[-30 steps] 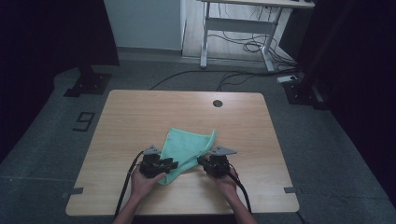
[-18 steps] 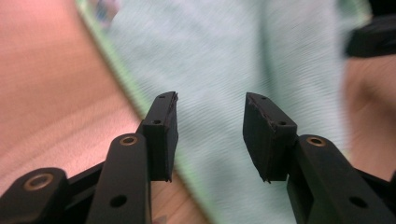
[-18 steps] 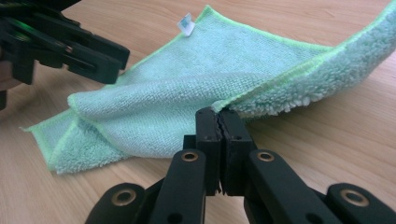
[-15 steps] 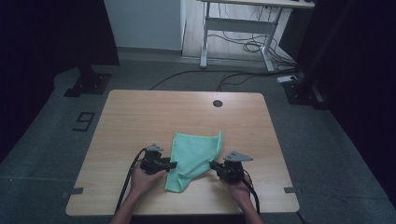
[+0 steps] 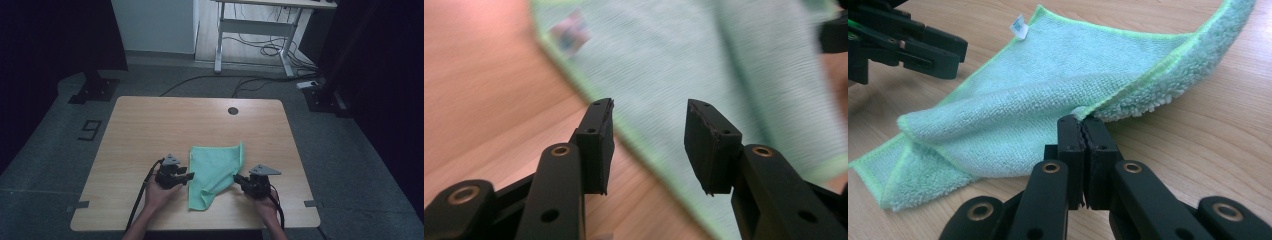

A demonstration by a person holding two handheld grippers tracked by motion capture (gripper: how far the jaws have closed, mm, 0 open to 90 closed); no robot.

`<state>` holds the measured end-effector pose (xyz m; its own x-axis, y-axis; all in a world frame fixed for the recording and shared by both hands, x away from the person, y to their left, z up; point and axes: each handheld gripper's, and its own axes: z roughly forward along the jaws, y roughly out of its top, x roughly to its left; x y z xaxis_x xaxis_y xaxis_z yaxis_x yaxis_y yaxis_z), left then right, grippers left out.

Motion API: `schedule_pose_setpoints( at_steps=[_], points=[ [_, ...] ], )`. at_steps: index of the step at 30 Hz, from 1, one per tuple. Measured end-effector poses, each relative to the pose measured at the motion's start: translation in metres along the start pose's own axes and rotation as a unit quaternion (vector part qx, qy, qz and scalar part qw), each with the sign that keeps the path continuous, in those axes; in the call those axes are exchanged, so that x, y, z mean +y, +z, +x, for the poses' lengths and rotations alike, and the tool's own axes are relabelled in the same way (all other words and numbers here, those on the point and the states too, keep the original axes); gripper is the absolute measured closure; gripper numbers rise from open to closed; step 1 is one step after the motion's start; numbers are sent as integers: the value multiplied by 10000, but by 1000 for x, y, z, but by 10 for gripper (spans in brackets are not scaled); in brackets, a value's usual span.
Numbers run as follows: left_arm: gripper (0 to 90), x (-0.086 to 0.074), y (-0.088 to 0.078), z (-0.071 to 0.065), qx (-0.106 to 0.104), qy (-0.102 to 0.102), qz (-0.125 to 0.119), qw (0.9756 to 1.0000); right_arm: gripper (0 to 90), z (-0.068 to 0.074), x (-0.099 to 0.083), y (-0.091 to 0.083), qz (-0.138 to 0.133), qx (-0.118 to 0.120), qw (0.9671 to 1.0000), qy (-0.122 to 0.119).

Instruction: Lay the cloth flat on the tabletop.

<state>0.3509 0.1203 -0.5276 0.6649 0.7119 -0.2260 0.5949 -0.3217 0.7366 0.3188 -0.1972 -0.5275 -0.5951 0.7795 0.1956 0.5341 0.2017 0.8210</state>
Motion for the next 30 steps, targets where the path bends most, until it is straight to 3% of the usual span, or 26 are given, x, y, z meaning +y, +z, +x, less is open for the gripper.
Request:
schedule_pose_setpoints(
  at_steps=[6,9,13,18,22,25,30],
  points=[
    [552,21,25,-18,-194,223,144,9995,873,4,0,4,29,22,10000,-36],
    [557,28,42,-18,-154,212,356,9990,872,4,1,4,20,26,10000,-40],
    [558,31,52,-12,-94,86,486,9987,872,2,0,3,19,25,10000,-27],
    [572,30,54,1,-163,-181,474,9986,873,0,-1,1,29,6,10000,-18],
    [618,28,52,6,-154,-178,425,9988,873,-1,-2,-2,57,2,10000,-13],
    [617,26,49,9,104,-133,393,9991,873,-1,-2,-9,35,-17,10000,-11],
    [635,25,43,17,143,-50,434,9989,873,-6,-3,-19,82,-40,10000,10]
  ],
)
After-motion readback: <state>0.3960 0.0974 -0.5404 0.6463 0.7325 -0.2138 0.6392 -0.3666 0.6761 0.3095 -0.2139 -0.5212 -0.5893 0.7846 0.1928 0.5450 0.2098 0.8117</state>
